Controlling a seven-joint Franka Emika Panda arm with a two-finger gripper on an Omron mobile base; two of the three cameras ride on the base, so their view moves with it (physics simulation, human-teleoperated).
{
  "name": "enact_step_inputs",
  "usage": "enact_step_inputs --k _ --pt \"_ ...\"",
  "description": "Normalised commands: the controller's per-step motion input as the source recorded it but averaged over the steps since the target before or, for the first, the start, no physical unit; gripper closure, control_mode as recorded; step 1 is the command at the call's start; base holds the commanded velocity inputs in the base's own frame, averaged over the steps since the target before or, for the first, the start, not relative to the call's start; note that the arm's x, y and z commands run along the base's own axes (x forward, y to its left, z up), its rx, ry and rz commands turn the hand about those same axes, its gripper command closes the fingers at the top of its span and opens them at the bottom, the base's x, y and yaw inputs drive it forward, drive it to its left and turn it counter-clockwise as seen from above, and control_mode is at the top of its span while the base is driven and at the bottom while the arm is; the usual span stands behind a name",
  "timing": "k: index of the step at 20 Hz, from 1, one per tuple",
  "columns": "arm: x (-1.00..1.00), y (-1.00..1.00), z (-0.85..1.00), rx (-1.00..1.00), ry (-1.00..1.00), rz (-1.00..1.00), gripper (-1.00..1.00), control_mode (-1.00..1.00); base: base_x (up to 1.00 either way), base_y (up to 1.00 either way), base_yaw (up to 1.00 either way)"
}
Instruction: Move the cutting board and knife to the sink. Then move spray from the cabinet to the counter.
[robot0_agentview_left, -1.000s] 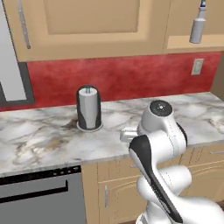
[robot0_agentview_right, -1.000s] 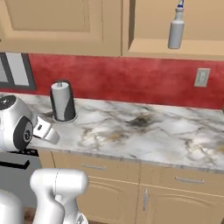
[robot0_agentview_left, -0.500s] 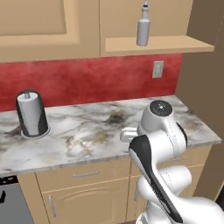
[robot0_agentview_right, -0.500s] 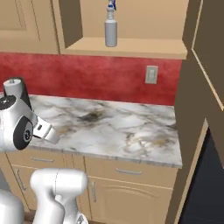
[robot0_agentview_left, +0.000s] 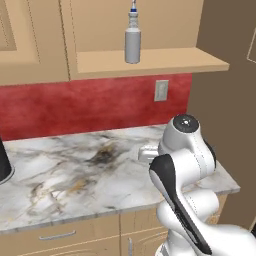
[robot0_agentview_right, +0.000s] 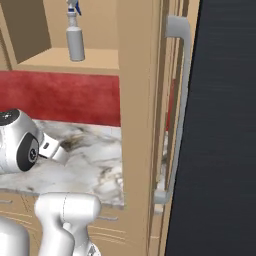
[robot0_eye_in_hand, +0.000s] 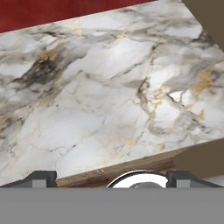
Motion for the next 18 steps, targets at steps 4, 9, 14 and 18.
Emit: enact_step_inputs --k 4,9,14,18 --pt "0.00 0.00 0.00 0.00 0.00 0.00 -1.00 1.00 0.92 -0.11 0.00" --pt "0.00 0.00 0.00 0.00 0.00 0.00 -1.00 1.00 0.73 0.00 -0.03" --pt "0.00 0.00 0.00 0.00 0.00 0.00 -1.00 1.00 -0.31 0.19 0.04" --pt "0.00 0.00 0.00 0.00 0.00 0.00 -1.00 1.00 -0.21 0.07 -0.03"
